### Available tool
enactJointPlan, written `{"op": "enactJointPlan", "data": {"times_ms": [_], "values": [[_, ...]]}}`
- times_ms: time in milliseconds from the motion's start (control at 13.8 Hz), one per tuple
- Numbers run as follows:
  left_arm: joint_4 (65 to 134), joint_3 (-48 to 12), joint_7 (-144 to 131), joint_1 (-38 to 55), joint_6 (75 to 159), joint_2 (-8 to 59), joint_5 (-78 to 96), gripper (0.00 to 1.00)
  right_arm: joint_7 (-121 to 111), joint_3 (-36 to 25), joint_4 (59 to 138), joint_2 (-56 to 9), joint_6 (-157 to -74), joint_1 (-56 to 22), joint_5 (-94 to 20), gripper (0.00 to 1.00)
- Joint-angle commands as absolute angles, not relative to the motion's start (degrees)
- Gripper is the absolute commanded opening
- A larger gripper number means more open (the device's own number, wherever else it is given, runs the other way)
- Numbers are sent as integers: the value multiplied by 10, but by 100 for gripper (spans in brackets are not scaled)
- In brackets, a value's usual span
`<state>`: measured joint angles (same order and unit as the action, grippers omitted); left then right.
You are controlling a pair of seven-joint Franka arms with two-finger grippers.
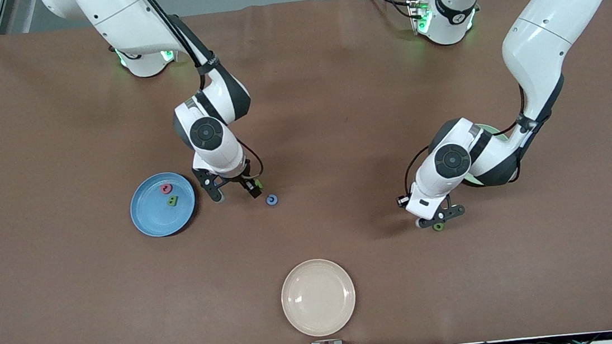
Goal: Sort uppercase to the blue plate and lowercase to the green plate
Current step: 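Carry the x to the green plate while the right gripper grasps the N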
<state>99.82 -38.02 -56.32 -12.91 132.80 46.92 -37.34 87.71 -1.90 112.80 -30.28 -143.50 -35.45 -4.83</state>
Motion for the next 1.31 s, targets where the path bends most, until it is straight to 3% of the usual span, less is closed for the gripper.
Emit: {"op": "enactJointPlan", "data": {"times_ms": [0,290,508,653,871,944,1234], "values": [[995,-377,-577,-127,1312,463,-367,13,897,-25,1129,-323,-1457,-362,-44,93],[1019,-407,-567,-171,1272,426,-367,13,897,-25,1127,-331,-1459,-371,-43,85],[1076,-529,-530,-314,1246,408,-368,13,897,-25,1119,-342,-1460,-377,-43,68],[1109,-596,-502,-399,1211,408,-377,13,898,-25,1114,-345,-1460,-377,-43,48],[1176,-645,-485,-492,1207,405,-430,13,892,-25,1110,-345,-1460,-376,-43,7],[1197,-656,-484,-520,1208,406,-453,13,890,-25,1110,-345,-1460,-374,-43,0],[1246,-657,-477,-562,1239,412,-516,13,852,-26,1103,-335,-1440,-360,-43,0]]}}
